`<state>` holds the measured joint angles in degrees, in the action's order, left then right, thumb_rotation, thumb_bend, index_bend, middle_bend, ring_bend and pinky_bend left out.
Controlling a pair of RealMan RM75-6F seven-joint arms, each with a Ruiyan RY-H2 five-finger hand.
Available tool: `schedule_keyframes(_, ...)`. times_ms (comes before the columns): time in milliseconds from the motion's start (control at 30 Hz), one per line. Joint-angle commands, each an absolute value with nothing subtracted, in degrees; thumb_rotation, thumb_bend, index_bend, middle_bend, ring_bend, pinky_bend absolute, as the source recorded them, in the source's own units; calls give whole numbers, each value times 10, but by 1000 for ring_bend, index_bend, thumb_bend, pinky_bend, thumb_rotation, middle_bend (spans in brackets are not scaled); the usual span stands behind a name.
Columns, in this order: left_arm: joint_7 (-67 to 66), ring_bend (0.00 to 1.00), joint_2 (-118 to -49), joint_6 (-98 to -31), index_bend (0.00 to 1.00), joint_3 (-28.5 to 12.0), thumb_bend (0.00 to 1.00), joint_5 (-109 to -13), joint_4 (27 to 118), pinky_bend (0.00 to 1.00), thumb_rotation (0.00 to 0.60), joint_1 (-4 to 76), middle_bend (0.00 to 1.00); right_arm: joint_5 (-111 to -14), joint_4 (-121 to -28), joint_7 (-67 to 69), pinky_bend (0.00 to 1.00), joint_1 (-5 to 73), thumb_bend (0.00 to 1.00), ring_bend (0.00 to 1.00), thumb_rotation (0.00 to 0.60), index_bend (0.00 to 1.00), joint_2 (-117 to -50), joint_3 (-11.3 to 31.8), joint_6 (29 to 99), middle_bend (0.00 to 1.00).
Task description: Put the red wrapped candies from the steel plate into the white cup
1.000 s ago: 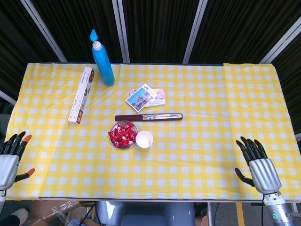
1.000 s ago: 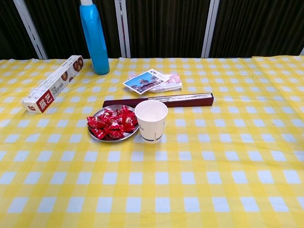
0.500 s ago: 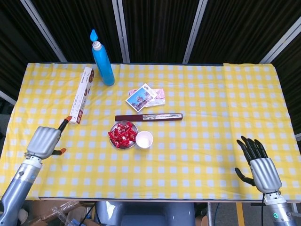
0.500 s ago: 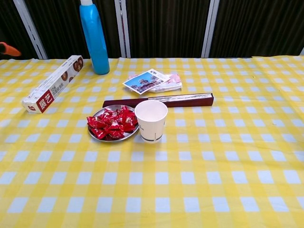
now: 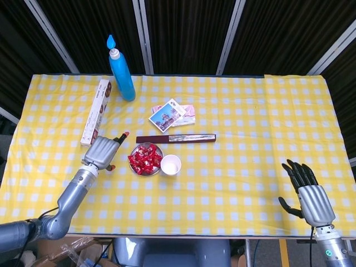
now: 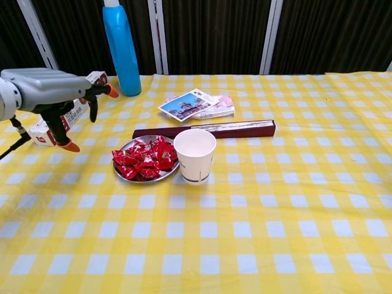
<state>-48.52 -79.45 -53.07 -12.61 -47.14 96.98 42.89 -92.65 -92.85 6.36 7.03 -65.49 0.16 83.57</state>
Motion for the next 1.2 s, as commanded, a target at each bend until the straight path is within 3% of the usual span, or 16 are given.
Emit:
schedule_keyframes(33, -496, 787, -814, -528, 47, -122, 168, -442, 961, 924, 600, 453, 238, -926, -931, 64, 0, 71, 388, 0, 600, 0, -654, 1, 833, 0)
schedule_keyframes(467, -502, 655, -867, -530, 45, -102, 168, -384, 928, 836, 600, 506, 180, -920, -936, 70, 0, 71, 387, 0, 600, 0, -650, 3, 830, 0)
schedule_keyframes(600, -504, 788, -879, -534, 6, -93, 168, -373, 921, 921, 600, 519, 116, -919, -937, 74, 0, 71, 387, 0, 600, 0, -649, 3, 830, 0)
schedule_keyframes(700, -508, 841, -885, -533, 6, -89, 168, -356, 917, 952, 600, 529, 126, -920, -938, 75, 0, 71, 387, 0, 600, 0, -649, 3, 831, 0)
schedule_keyframes(1200, -506, 855, -925, -544, 138, -79, 168, -333, 882, 959, 600, 567, 191, -919, -941, 83, 0, 70, 388, 0, 600, 0, -646, 5, 833, 0)
